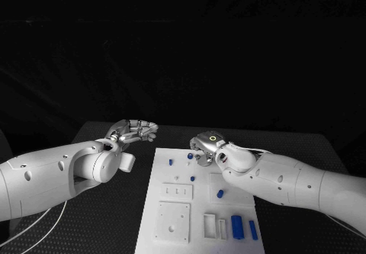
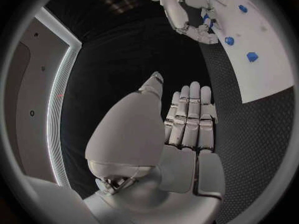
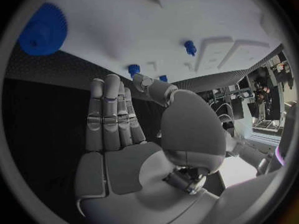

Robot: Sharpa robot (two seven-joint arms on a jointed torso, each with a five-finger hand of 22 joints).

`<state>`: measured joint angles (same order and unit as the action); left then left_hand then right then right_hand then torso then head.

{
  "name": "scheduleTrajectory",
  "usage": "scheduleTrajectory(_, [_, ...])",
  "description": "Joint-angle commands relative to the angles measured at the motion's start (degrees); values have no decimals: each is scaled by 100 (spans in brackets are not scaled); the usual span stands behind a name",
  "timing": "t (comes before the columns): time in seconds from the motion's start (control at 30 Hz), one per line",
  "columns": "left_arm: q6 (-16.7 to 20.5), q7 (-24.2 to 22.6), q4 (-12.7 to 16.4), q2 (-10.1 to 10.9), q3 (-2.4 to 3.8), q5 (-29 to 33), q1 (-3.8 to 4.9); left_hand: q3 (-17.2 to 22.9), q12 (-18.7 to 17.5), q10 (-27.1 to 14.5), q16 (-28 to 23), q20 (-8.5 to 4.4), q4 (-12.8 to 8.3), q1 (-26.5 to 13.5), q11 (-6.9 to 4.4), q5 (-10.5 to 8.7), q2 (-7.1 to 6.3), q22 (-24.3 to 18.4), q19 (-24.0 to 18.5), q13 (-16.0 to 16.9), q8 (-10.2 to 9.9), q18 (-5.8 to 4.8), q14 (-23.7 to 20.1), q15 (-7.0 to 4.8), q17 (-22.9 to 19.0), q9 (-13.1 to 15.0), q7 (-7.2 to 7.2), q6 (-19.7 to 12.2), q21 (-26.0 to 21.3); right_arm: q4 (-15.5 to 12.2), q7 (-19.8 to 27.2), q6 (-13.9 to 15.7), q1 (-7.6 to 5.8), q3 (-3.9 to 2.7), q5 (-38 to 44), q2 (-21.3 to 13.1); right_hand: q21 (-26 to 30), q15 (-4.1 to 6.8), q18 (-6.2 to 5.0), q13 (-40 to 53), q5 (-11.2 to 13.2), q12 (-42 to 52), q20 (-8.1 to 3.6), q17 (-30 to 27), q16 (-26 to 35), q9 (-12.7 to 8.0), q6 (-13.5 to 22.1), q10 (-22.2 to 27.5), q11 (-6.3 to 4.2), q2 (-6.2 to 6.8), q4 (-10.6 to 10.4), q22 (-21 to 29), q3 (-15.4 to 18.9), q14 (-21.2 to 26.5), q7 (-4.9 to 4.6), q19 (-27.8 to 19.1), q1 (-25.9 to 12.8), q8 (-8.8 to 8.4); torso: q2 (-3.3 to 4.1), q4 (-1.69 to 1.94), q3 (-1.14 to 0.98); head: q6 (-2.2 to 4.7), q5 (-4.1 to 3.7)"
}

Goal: Assemble the parts on the task board

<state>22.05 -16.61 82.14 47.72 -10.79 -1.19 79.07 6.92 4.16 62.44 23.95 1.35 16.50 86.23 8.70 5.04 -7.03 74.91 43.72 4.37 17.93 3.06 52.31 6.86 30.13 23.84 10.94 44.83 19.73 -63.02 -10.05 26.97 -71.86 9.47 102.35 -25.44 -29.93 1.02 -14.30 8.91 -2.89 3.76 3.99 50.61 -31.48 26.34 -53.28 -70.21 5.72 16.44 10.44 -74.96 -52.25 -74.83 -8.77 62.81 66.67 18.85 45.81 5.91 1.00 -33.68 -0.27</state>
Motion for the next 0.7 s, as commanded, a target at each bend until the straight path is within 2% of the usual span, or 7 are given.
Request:
scheduleTrajectory(0.03, [-55,-60,44,9,6,-3,19,-42,-34,-19,-35,1,4,45,16,-3,4,76,19,-5,-29,115,-1,30,9,-5,13,-11,-25,-172,499,222,-115,-46,-721,-242,-22,-33,-70,-9,10,3,1,-7,-32,-6,40,40,-4,49,11,-122,21,-15,24,-37,-28,-23,2,-27,2,65,-34])
scheduleTrajectory(0.13, [-51,-76,49,24,6,-3,22,-49,-2,44,-21,2,2,64,11,-13,10,81,16,11,3,118,26,30,20,7,-4,47,-24,-335,570,186,-215,-140,-826,-503,-106,-20,-70,-19,-16,24,-21,9,-114,-14,16,-3,-18,36,58,-137,218,-91,66,23,-93,-13,0,-47,0,84,-45])
scheduleTrajectory(0.43, [-49,-86,-3,27,5,-3,24,-56,9,76,-14,1,0,88,4,-15,13,85,19,18,13,120,41,26,27,10,-12,68,-21,-654,711,-83,-422,-251,-1270,-1174,-337,83,-70,127,-20,178,-74,35,-347,-53,-17,-402,-149,22,224,-133,933,-117,78,38,-320,-13,-6,-131,-19,147,-33])
scheduleTrajectory(0.6, [-61,-84,-31,3,4,-3,24,-58,8,75,-14,1,1,90,7,-16,11,85,19,18,14,121,41,26,28,9,-12,70,-21,-458,751,-567,-435,-262,-1601,-1272,-665,237,-70,854,-150,580,-128,147,-624,-16,-83,-832,-344,3,312,-143,1349,-182,54,30,-367,10,-10,-159,-33,163,-42])
scheduleTrajectory(0.63, [-60,-83,-28,5,4,-3,24,-59,7,75,-14,1,1,91,8,-16,11,85,19,18,14,121,42,26,28,9,-12,70,-20,-422,751,-680,-435,-262,-1600,-1278,-775,286,-70,1116,-199,816,-152,265,-788,-15,-62,-1071,-390,12,336,-155,1447,-271,123,88,-368,-5,-10,-165,-37,166,-37])
scheduleTrajectory(0.67, [-61,-83,-27,5,4,-3,23,-59,6,74,-14,1,1,91,8,-16,12,85,19,17,14,121,42,26,28,9,-12,70,-20,-368,765,-840,-435,-262,-1635,-1277,-1085,446,-70,1943,-279,1267,-258,633,-1194,2,-51,-998,-460,-40,415,-135,1635,-233,172,182,-322,-25,-6,-169,-40,162,-34])
scheduleTrajectory(0.7, [-65,-83,-30,5,4,-3,23,-60,5,73,-14,1,2,91,9,-16,12,85,20,17,14,121,42,26,29,9,-11,70,-20,-317,786,-924,-434,-261,-1689,-1271,-1142,382,-70,2296,-252,1451,-255,716,-1282,-1,-19,-917,-468,-29,360,-147,1654,-217,152,143,-391,-51,-2,-174,-45,159,-31])
